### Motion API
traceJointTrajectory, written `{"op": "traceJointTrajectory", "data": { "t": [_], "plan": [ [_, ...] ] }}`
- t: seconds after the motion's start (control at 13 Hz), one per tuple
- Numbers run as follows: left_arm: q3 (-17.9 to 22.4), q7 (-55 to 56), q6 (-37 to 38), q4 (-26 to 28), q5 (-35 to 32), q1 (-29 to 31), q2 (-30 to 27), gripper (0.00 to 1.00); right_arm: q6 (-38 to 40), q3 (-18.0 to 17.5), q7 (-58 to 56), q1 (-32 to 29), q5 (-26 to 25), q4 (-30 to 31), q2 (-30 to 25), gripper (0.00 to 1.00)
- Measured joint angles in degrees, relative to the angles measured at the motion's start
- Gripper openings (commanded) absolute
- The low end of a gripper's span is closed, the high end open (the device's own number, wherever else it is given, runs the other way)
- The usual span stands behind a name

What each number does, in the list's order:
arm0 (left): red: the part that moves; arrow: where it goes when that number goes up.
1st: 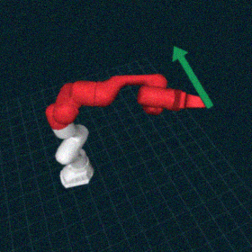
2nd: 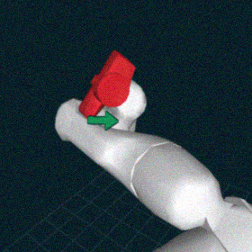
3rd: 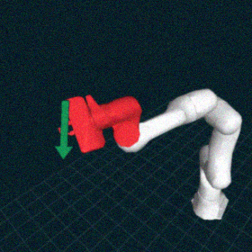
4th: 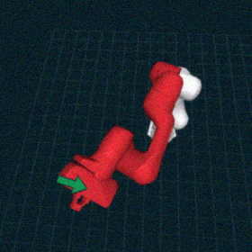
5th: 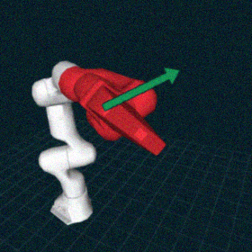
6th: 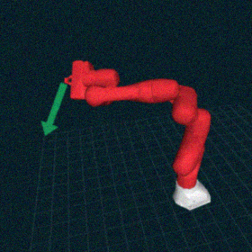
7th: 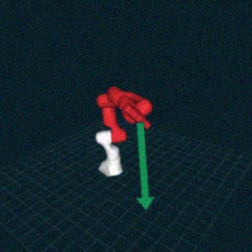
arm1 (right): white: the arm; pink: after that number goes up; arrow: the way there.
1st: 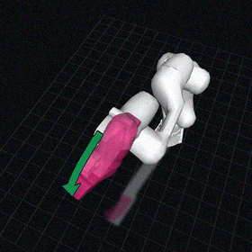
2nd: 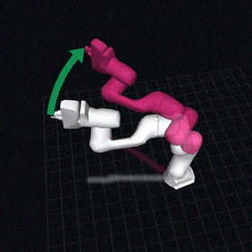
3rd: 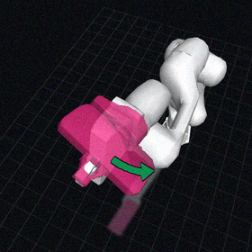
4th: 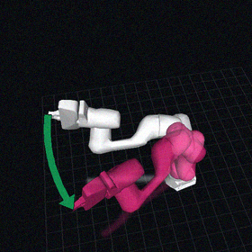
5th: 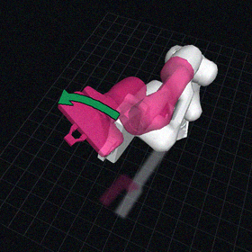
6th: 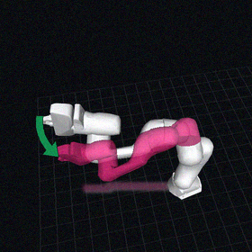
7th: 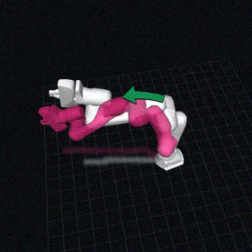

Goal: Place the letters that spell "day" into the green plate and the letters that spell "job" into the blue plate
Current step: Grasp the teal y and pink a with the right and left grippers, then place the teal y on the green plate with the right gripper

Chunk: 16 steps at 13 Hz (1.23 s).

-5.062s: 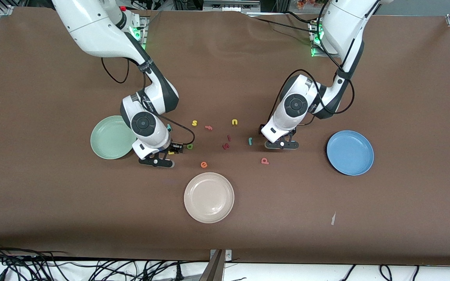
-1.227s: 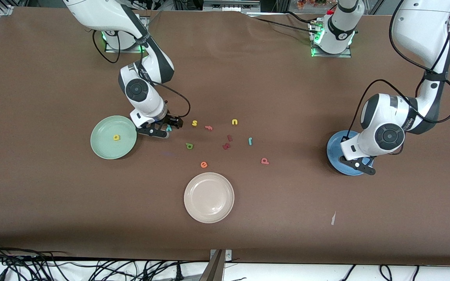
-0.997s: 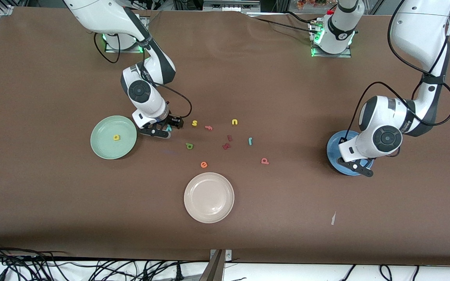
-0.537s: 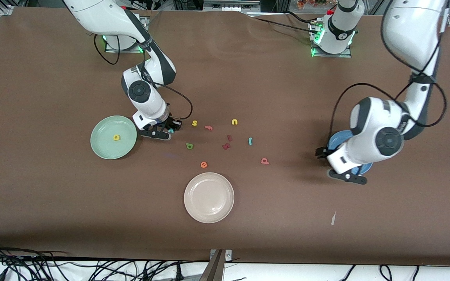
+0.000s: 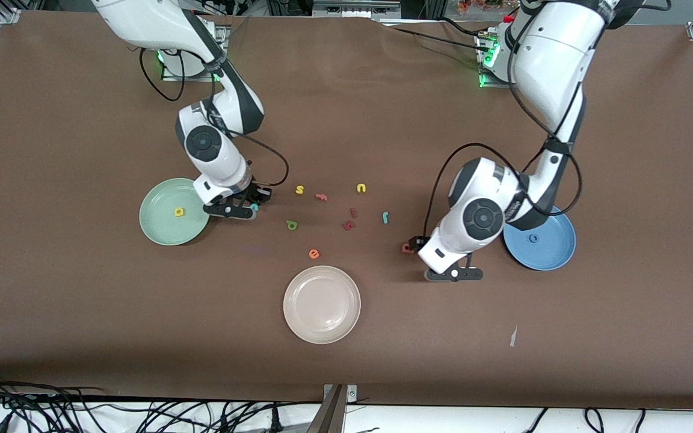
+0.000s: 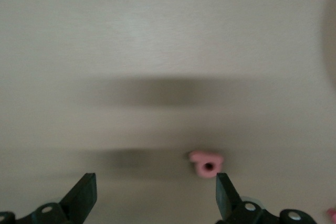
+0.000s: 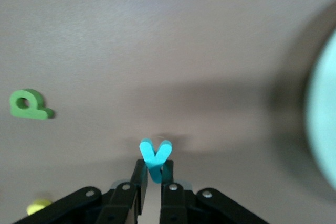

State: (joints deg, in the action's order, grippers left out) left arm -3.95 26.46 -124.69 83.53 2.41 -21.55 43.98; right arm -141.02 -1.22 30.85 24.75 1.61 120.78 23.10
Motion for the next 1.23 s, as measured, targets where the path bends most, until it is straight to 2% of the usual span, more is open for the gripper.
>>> {"op": "traceJointTrajectory", "data": {
  "t": [0.23, 0.46, 0.69, 0.92, 1.0, 1.07, 1.15, 1.23],
  "plan": [
    [0.0, 4.2, -5.1, -0.7, 0.0, -2.1, 3.5, 0.97, 8.9, 4.0, -6.8, -0.1, 0.0, -2.4, -3.6, 0.0],
    [0.0, 6.7, -7.0, -1.1, 0.0, -3.4, 5.4, 0.86, 12.4, 9.1, -15.8, -0.2, 0.0, -2.2, -4.4, 0.0],
    [0.1, 7.0, -7.0, -1.2, 0.0, -3.9, 5.6, 0.64, 12.6, 11.2, -19.9, -0.5, 0.0, -0.7, -3.8, 0.0],
    [0.2, 7.0, -7.0, -1.2, 0.0, -4.5, 5.6, 0.49, 12.2, 12.5, -20.7, -0.5, 0.0, 1.0, -2.6, 0.0],
    [0.2, 7.0, -7.0, -1.2, -0.2, -4.6, 5.7, 0.46, 11.3, 13.0, -21.3, -0.7, 0.0, 1.2, -1.8, 0.06],
    [0.3, 7.0, -7.0, -1.2, -0.2, -4.6, 5.7, 0.42, 10.5, 13.2, -22.0, -0.9, 0.0, 1.4, -0.9, 0.46],
    [0.3, 7.0, -6.9, -1.3, -0.4, -4.6, 5.7, 0.39, 9.8, 13.3, -22.2, -1.2, 0.0, 1.4, -0.1, 0.99],
    [0.4, 7.0, -6.8, -1.3, -0.6, -4.6, 5.7, 0.34, 9.3, 13.3, -22.2, -1.4, 0.1, 1.4, 0.6, 1.0]
  ]
}}
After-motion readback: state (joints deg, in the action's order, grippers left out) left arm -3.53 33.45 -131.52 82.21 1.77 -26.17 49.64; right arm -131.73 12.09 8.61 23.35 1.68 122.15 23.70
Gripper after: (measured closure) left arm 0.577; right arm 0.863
